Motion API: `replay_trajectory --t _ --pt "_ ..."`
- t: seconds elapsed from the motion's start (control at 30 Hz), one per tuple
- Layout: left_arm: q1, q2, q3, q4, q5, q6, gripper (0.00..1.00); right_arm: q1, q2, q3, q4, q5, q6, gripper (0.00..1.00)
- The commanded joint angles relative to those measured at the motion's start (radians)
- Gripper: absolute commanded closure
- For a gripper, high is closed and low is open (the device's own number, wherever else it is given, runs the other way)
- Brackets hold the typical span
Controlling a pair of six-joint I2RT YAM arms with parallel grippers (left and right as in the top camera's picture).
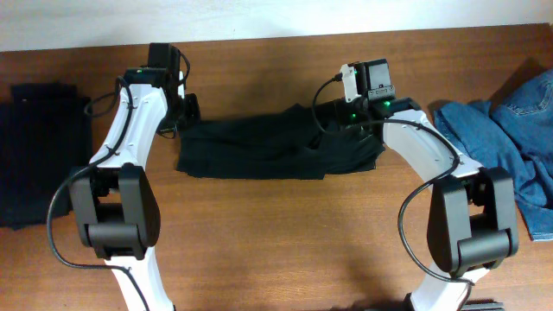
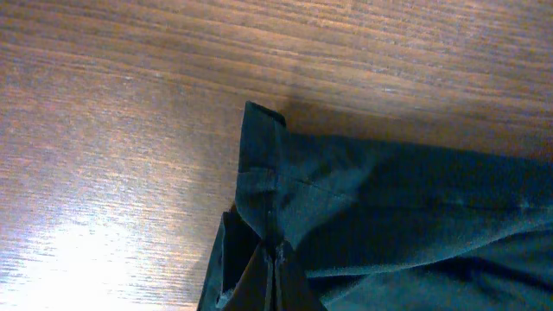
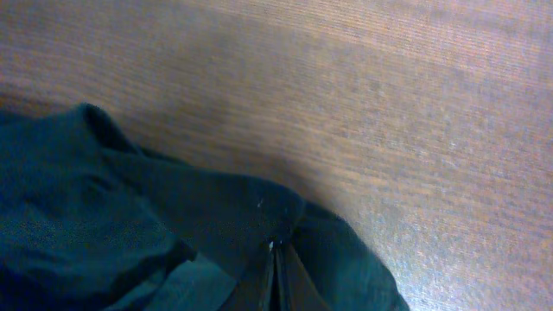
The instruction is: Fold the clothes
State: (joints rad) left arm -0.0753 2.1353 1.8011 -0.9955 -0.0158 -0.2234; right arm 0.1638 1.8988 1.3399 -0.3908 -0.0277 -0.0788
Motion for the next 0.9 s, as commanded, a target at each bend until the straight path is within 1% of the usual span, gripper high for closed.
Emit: replay_trajectory --t 0.0,0.3,0.87 --pt "0.008 -0.065 0.023 -0.013 -0.010 0.019 1.00 -0.015 -0.051 0.014 -0.018 -0.006 0.004 0.96" --pt "0.008 -0.101 0.023 -0.081 -0.006 0.019 1.00 -0.015 -0.102 0.014 -0.102 -0.006 0.005 0.96" --pt "0.008 -0.101 0.023 -0.204 0.024 -0.007 1.00 -0.014 -0.104 0.014 -0.290 0.006 0.018 0.96"
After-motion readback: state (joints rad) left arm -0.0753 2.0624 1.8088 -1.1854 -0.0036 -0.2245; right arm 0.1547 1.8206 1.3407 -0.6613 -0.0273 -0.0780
